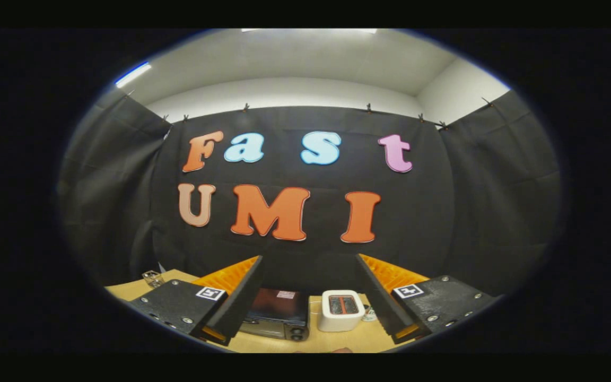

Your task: Open the toaster oven, put the food inside, and close the toaster oven door.

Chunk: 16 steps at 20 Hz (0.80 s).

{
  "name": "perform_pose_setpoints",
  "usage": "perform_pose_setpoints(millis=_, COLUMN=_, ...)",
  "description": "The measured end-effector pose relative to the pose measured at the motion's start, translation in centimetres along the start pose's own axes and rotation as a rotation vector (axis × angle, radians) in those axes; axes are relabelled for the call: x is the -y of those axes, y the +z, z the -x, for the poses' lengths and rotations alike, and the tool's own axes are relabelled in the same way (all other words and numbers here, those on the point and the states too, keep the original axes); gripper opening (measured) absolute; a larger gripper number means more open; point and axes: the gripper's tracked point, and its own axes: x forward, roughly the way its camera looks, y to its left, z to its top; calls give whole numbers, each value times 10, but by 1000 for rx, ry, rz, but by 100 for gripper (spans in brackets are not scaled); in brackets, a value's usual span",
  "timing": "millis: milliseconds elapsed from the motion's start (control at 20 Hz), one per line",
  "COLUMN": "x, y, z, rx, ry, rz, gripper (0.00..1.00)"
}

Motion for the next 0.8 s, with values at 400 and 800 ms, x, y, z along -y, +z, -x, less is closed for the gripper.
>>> perform_pose_setpoints(millis=400, x=-39, y=-34, z=-12, rx=-59, ry=89, rz=2, gripper=99)
perform_pose_setpoints(millis=800, x=-99, y=-87, z=-10, rx=-156, ry=223, rz=14, gripper=100)
